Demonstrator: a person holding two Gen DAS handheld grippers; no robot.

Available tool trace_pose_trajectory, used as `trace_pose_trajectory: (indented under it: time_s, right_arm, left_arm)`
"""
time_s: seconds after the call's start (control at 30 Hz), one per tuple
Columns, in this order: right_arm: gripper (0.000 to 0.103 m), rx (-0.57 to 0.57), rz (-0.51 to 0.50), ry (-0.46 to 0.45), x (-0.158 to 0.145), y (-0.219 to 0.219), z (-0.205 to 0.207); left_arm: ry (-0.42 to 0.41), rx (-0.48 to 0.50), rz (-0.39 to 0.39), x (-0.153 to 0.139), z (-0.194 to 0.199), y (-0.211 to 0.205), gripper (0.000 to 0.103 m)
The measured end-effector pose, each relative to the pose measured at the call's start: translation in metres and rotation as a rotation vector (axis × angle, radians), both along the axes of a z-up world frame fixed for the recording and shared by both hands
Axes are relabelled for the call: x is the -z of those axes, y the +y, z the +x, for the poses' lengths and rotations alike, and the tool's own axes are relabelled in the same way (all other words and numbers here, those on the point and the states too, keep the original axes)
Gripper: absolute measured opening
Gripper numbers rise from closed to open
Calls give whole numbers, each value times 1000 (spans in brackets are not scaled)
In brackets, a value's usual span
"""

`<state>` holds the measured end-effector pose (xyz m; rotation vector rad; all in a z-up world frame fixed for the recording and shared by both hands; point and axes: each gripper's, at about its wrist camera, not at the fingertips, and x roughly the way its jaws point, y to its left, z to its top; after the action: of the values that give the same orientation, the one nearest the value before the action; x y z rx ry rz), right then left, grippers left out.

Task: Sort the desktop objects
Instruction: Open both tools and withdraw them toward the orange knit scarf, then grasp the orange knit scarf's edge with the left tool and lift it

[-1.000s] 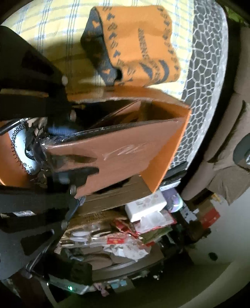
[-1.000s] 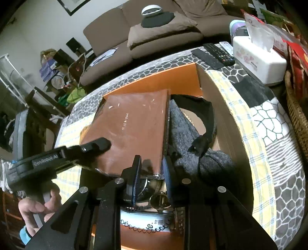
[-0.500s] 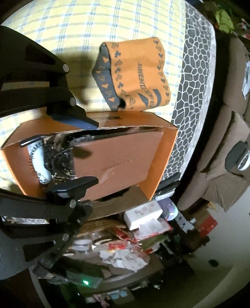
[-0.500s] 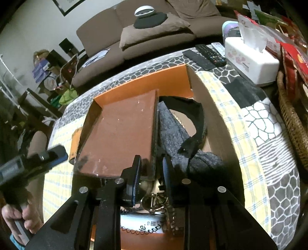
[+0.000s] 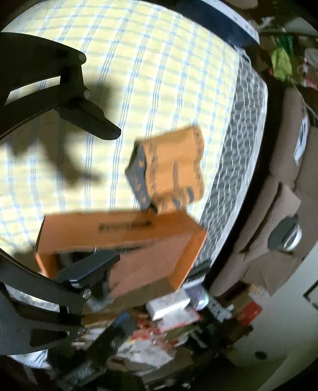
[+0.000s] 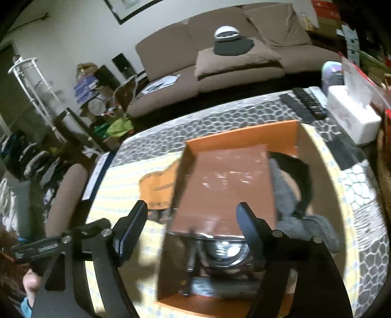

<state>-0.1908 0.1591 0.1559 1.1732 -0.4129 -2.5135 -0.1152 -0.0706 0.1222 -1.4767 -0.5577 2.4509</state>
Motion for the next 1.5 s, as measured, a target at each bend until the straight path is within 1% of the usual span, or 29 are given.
trace_pose_trajectory:
  time_s: [0.1, 0.2, 0.3, 0.4, 0.5, 0.73, 0.8, 0.83, 0.87, 0.9, 0.93, 0.97, 1.0, 1.03, 1.07, 1.17, 1.2, 1.27, 1.3, 1.33, 1.37, 1.5]
  right_arm:
    - [77, -13, -22, 4, -3, -14, -3]
    - [77, -28, -31, 10, -4, -29, -6]
    - [77, -45, -33, 11, -4, -45, -10]
    - [77, -57, -24, 9, -2, -54, -14]
    - [77, -63, -8, 4, 2, -62, -16]
    - [77, -53, 17, -23, 15, -61, -22]
    - [77, -49, 22, -29, 18, -59, -23]
    - [77, -47, 22, -33, 19, -58, -24]
    - [77, -45, 22, -36, 21, -57, -25]
    - [77, -43, 23, -39, 22, -57, -25]
    - [77, -44, 23, -43, 23, -56, -27]
    - [77, -44, 23, -45, 24, -56, -27]
    - [77, -45, 23, -46, 24, -57, -28]
    - [77, -46, 19, -48, 24, -57, -28]
    - [77, -47, 15, -49, 24, -58, -28]
    - [78, -58, -4, -53, 24, -62, -27]
    - [79, -60, -13, -56, 24, -63, -27]
    - [83, -71, -48, -75, 25, -67, -28]
    - [87, -78, -63, -89, 27, -69, -29]
    - [91, -92, -89, -112, 30, -73, -30]
    - [92, -101, -100, -121, 32, -75, -30]
    - [98, -126, -79, -129, 37, -88, -31]
  left_arm:
    - [-25, -44, -8, 18, -8, -17, 90]
    - [-73, -78, 4, 46, -20, -32, 90]
    - [-111, -98, 21, 67, -33, -40, 90]
    - [-118, -111, 65, 79, -44, -41, 90]
    - [-121, -119, 75, 86, -58, -36, 90]
    - [-115, -90, 34, 101, -81, -11, 90]
    - [-114, -81, 10, 104, -85, -5, 88]
    - [-112, -74, -3, 106, -86, -2, 83]
    - [-114, -72, -12, 108, -87, -1, 72]
    - [-119, -83, -31, 109, -87, -1, 57]
    - [-114, -88, -41, 109, -86, -2, 46]
    - [-114, -78, -26, 109, -86, -4, 23]
    - [-130, -66, 11, 110, -86, -7, 19]
    - [-132, -74, 25, 109, -85, -10, 18]
    - [-125, -83, 36, 107, -83, -14, 15]
    - [-109, -88, 67, 95, -76, -21, 14]
    - [-103, -92, 103, 88, -72, -26, 14]
    - [-93, -94, 149, 78, -66, -32, 14]
    - [-79, -85, 158, 69, -61, -32, 14]
    - [-69, -79, 156, 63, -57, -31, 14]
    - [-60, -71, 150, 58, -54, -30, 14]
    - [11, -59, 101, 29, -35, -34, 12]
